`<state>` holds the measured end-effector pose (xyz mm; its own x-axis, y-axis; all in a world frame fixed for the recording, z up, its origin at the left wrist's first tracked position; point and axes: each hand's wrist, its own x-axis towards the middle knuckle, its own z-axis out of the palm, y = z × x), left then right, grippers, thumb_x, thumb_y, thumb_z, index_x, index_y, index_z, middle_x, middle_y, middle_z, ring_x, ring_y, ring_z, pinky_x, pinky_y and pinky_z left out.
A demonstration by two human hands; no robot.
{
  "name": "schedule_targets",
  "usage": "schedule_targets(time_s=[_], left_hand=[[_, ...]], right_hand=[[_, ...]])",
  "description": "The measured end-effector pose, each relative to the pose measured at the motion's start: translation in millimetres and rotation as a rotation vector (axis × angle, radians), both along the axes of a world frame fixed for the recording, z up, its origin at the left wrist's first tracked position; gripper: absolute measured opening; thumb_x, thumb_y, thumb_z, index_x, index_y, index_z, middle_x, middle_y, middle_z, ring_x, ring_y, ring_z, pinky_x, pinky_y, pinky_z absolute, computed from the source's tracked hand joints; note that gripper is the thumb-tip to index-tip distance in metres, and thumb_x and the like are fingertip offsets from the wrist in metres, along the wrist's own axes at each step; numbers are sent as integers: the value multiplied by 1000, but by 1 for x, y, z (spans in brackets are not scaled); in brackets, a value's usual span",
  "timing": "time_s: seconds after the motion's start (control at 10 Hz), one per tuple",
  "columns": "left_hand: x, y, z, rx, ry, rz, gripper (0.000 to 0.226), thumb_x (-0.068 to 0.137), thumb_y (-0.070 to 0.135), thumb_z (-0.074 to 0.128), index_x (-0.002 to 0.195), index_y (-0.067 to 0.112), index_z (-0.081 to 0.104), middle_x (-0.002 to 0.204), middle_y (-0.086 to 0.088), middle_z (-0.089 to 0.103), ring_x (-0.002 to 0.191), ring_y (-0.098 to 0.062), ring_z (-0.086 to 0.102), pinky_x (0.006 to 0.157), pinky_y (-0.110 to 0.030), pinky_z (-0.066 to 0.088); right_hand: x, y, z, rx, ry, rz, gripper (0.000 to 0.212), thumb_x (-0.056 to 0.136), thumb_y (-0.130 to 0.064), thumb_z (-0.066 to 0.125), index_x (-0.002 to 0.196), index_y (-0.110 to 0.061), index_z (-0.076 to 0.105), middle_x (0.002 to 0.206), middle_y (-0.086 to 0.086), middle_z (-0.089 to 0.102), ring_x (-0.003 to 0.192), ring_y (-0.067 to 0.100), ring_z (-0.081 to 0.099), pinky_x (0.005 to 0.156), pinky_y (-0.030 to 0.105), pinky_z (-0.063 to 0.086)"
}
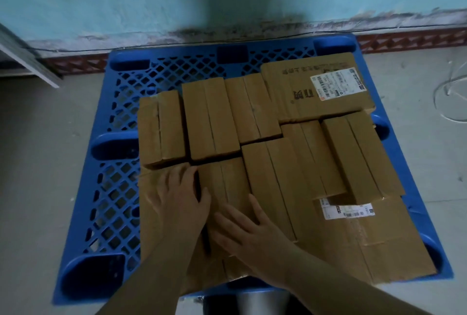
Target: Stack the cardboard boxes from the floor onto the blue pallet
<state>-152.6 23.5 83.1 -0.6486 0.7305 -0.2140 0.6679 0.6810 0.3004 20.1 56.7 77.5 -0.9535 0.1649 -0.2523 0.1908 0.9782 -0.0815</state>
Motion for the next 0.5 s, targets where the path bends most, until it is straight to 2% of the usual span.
schedule_targets(time_s=[0.1,0.2,0.3,0.4,0.5], left_hand=[[-2,3,-1,-17,-43,34,45,85,36,49,130,32,43,145,7,34,138,-24,21,111,-60,13],[-3,15,1,-8,-72,29,42,86,35,50,128,33,46,143,8,37,136,-23,24,109,-61,15],[-5,24,10,36,-125,49,41,86,33,51,126,30,49,140,7,40,133,-22,31,110,-57,19],[-3,20,29,159,-224,7,41,85,28,54,126,24,51,134,3,47,126,-19,41,108,-46,32],[3,13,66,185,-515,135,49,84,23,58,131,21,47,137,-1,46,127,-19,42,107,-40,37]], right_hand=[[-13,-3,-6,-43,11,-122,90,57,-64,71,135,-28,44,136,0,53,125,21,50,100,55,36],[-22,1,-5,-50,-76,-241,98,54,-68,71,138,-27,41,139,2,51,127,23,48,103,57,27],[-27,5,-7,-143,-76,-238,99,77,-57,59,147,-26,-3,158,7,8,144,28,6,104,58,-18],[-26,10,13,-162,-26,-312,97,81,-62,49,145,-27,-14,158,2,-4,144,22,-9,105,52,-23],[-21,17,60,-290,31,-506,94,79,-62,51,146,-28,-4,158,-4,1,144,16,-8,110,46,-14]])
